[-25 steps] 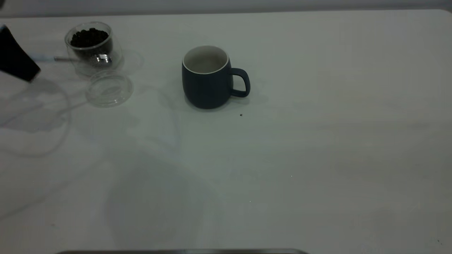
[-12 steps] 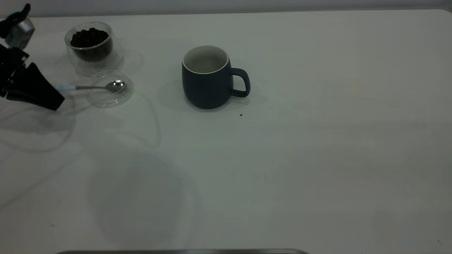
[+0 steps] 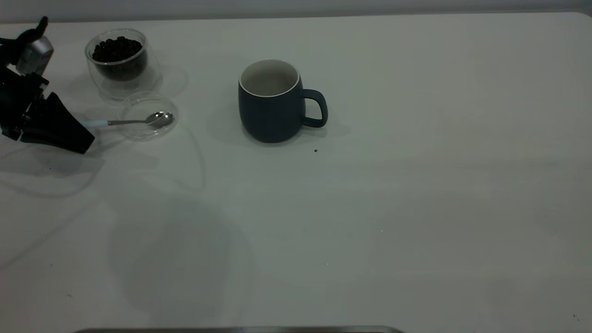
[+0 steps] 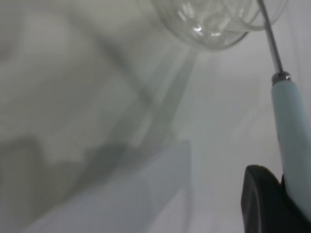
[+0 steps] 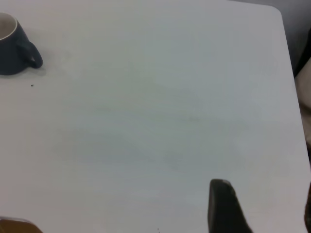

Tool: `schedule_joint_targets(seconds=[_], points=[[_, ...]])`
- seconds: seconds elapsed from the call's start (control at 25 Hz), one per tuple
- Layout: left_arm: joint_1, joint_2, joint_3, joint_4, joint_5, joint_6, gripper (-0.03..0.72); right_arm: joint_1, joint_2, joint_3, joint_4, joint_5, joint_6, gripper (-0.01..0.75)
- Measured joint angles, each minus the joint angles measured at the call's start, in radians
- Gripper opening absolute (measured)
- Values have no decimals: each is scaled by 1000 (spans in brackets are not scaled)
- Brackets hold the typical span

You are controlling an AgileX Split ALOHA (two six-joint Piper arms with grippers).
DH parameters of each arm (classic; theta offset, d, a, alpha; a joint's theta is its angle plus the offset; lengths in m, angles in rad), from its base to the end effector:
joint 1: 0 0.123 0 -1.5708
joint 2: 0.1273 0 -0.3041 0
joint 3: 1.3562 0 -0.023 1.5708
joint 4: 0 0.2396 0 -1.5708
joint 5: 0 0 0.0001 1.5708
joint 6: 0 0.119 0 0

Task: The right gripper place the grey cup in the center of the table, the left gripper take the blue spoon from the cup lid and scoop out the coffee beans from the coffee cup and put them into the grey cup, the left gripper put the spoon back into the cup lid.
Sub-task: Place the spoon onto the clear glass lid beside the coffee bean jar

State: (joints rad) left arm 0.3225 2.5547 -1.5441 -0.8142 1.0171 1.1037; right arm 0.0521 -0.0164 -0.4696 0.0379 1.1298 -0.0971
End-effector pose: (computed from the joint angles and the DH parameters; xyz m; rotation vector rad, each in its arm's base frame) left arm 0.4195 0.0625 -0.0111 0.2935 2.8270 -1.0021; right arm -0.0127 0.0034 0.2431 -0.1615 2.1206 0.0194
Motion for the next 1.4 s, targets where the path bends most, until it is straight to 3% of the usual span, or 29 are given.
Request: schedule_joint_targets(seconds=[0.36,0.6,0.76,1.16,1.4], points=[[0,0,0,-8,-28,-55,124,0,0,0,0,0,0,364],[0,0,0,-8,-31,-97,323,0,0,0,0,0,0,364],[0,0,0,-8,-31,-106,407,0,0,0,0,0,0,364],[8,-37,0,-7,-10,-120,428,0,0,0,0,0,0,364],[59,-156,0,-5,-2,-121,428,0,0,0,0,0,0,364]])
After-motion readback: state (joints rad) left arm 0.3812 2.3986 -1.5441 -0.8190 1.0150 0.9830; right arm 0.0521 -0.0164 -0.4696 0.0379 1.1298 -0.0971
